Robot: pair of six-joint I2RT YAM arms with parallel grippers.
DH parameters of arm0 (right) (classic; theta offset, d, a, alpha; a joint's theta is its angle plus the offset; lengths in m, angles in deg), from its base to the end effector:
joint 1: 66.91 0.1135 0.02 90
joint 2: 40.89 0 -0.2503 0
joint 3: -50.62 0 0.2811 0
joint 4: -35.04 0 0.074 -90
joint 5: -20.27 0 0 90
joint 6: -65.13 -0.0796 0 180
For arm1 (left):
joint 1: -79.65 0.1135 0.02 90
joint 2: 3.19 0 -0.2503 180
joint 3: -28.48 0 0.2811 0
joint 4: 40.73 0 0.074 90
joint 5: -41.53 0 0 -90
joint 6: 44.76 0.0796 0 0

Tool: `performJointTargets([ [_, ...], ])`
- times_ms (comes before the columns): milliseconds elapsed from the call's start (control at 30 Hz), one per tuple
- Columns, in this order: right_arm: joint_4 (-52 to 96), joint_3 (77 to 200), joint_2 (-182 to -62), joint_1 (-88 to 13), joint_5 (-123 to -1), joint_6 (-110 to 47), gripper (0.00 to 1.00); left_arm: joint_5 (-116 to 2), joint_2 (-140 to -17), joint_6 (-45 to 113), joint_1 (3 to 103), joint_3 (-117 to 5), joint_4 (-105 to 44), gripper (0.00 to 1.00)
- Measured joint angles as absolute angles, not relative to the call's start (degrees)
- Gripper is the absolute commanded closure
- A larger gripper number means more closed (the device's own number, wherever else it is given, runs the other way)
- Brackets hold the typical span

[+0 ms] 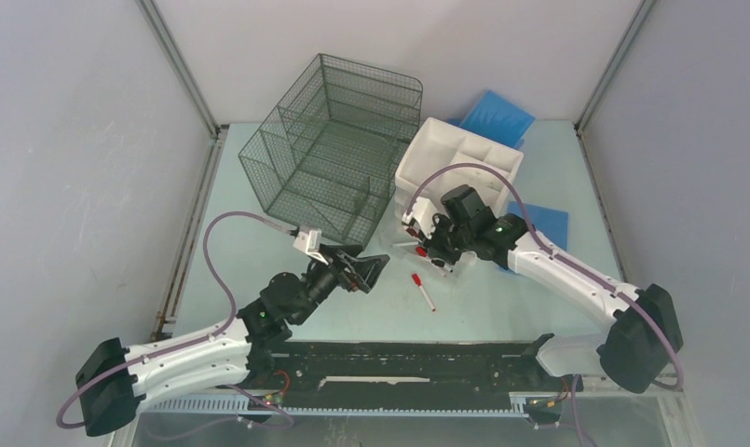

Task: Organize the desk
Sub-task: Place the stationery in the drawer.

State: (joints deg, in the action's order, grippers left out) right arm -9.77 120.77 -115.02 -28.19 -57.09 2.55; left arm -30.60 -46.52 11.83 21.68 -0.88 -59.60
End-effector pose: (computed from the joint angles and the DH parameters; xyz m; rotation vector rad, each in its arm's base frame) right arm 0.2481 0.2212 0.2206 -1.4072 1.9762 0.3569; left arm 0.1586 -0.2074 0.2302 0.0707 1.5803 -1.0442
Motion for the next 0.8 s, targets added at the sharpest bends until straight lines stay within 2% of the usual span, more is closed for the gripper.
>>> performJointTargets([
  [367,-9.73,120.77,-119.82,-26.77,-66.59,3.55,0.88,-29.99,-43.90,11.68,21.92,1.48,-58.18,0.00],
  [433,-9.73,120.77,-120.46,-26.64,-67.38,3.55,0.84,-30.01,-43.92,11.59,21.92,1.48,-58.07,0.00],
  [600,-9.71,120.77,-121.29,-26.58,-69.11,3.49,0.64,-30.60,-44.86,10.22,21.92,2.20,-58.88,0.00],
  [700,-9.71,120.77,-121.33,-26.53,-69.83,3.53,0.57,-31.15,-45.86,9.04,21.92,3.51,-59.38,0.00],
  [800,-9.71,120.77,-121.33,-26.49,-69.92,3.53,0.55,-31.82,-47.00,7.57,21.92,4.87,-60.00,0.00],
])
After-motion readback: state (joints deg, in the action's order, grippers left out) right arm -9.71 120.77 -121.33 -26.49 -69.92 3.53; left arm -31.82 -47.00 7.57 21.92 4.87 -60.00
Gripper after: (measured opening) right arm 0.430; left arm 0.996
